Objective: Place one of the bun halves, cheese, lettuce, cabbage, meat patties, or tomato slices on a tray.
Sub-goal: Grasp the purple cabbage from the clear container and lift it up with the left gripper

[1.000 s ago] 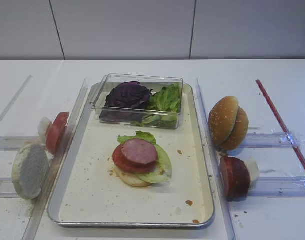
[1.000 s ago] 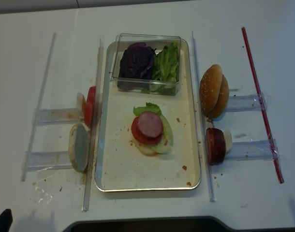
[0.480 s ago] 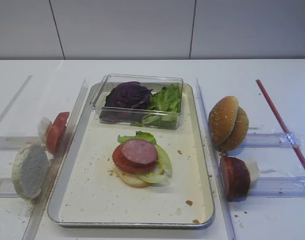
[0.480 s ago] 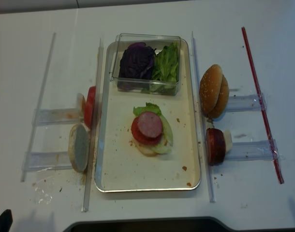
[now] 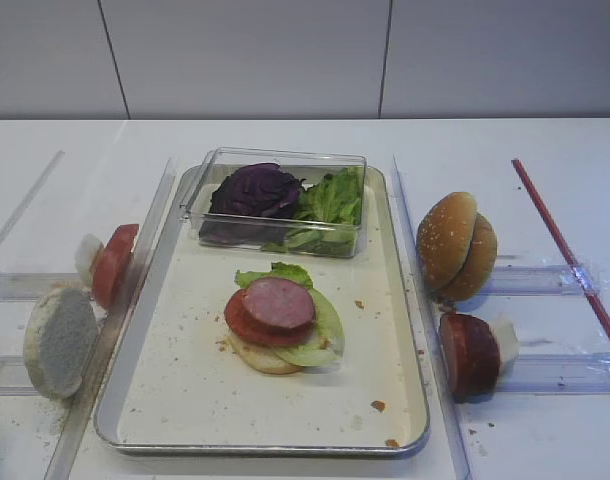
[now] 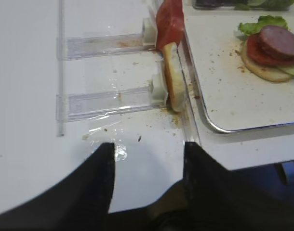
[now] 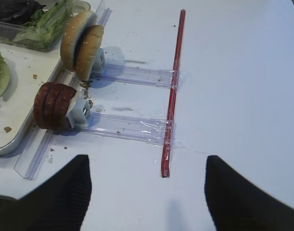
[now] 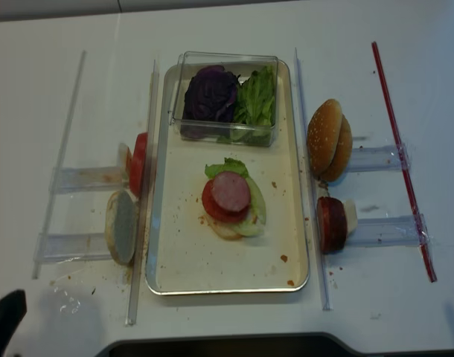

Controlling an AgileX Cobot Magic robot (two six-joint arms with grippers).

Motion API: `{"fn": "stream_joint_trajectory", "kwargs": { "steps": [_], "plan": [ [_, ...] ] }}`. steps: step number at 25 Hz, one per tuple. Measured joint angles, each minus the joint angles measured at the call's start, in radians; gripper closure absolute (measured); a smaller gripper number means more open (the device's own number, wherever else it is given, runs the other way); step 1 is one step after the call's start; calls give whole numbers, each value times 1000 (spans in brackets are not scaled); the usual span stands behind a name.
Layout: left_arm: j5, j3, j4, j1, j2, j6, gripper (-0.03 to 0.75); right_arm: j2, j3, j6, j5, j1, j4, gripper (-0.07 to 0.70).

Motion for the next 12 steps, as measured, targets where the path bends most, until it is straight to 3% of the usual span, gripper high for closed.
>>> {"fn": "stream_joint_trajectory", "kwargs": {
  "steps": [12],
  "plan": [
    [21,-324,-62,-3,518,48,414,0,0,0,0,0,0,178]
  ]
}}
